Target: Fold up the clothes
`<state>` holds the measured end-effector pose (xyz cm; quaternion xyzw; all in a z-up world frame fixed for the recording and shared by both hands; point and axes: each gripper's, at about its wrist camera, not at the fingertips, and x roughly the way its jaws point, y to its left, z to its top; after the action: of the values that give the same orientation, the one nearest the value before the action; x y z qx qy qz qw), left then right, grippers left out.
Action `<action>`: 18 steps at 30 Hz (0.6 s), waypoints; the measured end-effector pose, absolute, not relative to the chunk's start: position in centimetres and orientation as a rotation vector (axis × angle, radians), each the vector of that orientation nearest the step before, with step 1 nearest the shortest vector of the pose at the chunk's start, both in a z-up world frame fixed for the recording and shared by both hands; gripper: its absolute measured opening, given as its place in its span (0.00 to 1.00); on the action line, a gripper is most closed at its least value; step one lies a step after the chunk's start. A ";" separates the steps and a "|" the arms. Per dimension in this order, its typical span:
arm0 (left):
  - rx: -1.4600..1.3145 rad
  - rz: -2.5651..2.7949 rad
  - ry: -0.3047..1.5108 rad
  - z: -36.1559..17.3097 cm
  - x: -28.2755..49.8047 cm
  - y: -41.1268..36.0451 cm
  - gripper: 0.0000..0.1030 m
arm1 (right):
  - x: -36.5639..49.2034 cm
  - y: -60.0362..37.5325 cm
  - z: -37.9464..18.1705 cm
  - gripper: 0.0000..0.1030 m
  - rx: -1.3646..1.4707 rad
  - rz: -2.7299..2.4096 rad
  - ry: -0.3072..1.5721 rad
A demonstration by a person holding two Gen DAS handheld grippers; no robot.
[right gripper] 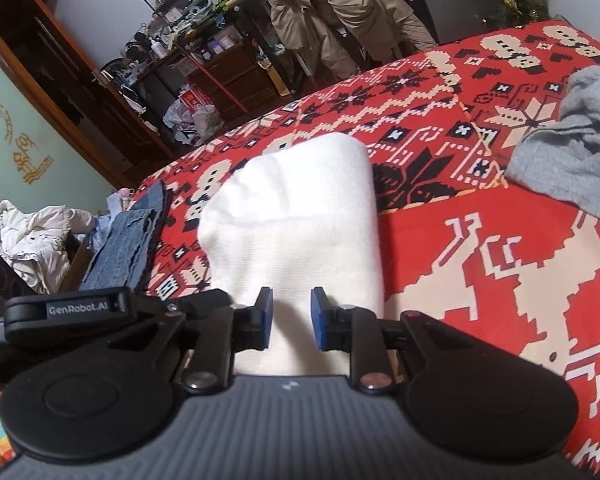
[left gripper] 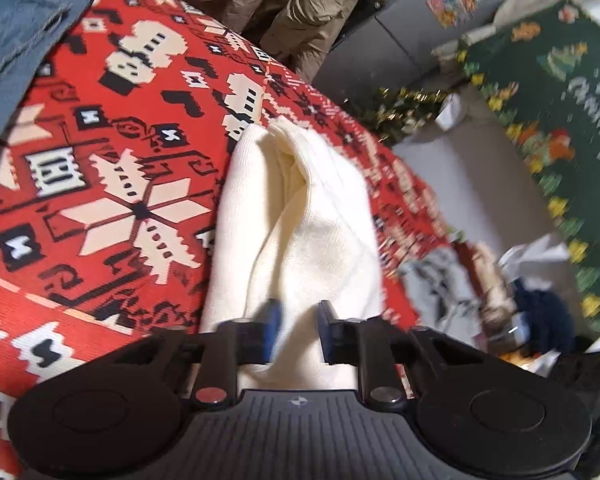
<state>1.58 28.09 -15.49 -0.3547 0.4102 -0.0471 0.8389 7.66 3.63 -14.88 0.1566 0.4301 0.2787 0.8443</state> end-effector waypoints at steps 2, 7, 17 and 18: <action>-0.673 -0.050 0.885 -15.0 1.4 27.3 0.04 | 7.5 3.5 -14.7 0.23 0.327 0.581 0.903; -0.749 0.019 0.846 -13.5 -1.7 27.9 0.04 | 8.0 2.1 -15.0 0.23 0.410 0.555 0.913; -0.850 0.093 0.897 -15.9 -1.4 30.1 0.04 | 8.9 2.9 -17.0 0.20 0.397 0.530 0.965; -0.845 0.092 0.897 -15.9 -1.4 30.0 0.04 | 8.9 2.9 -17.0 0.20 0.390 0.529 0.962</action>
<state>-1.43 30.04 -15.87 -0.3962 0.4204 0.0431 0.8151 8.86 2.93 -17.00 0.1842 0.4542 0.2499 0.8350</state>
